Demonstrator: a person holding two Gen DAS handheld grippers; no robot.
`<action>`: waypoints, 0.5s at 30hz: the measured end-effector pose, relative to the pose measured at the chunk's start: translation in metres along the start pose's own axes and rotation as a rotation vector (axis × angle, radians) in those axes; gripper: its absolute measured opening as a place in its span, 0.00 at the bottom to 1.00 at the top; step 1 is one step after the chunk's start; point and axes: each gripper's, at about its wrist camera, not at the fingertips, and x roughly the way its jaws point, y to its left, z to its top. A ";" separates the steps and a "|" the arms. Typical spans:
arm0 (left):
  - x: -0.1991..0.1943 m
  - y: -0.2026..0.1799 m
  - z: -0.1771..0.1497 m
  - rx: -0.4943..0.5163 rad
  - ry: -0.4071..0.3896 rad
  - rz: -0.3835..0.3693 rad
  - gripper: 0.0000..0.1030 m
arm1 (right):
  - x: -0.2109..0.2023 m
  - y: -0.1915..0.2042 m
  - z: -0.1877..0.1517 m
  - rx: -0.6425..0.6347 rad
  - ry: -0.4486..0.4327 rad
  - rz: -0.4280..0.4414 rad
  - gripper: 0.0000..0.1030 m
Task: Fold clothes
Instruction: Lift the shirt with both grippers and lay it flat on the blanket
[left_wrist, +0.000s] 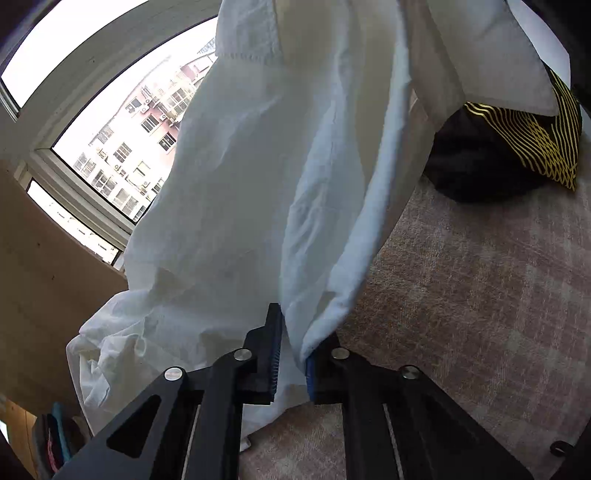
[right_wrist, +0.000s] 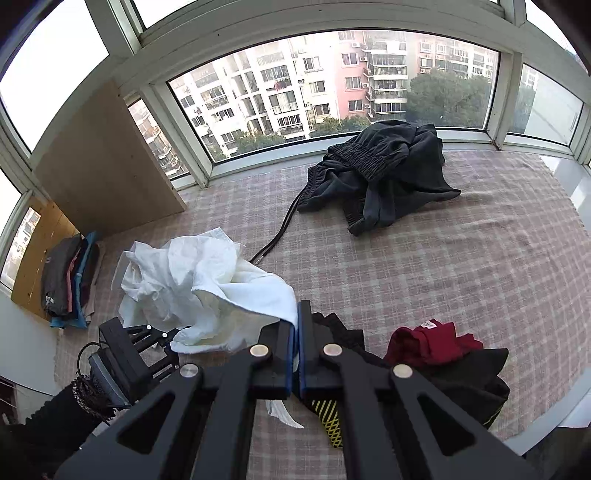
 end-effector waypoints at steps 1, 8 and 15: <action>-0.010 0.015 0.003 -0.048 -0.001 -0.046 0.01 | -0.003 0.003 0.005 0.001 -0.017 -0.002 0.02; -0.159 0.161 0.031 -0.267 -0.182 0.026 0.01 | -0.092 0.092 0.083 -0.155 -0.265 0.067 0.01; -0.324 0.242 0.058 -0.221 -0.308 0.283 0.01 | -0.262 0.205 0.147 -0.304 -0.571 0.111 0.01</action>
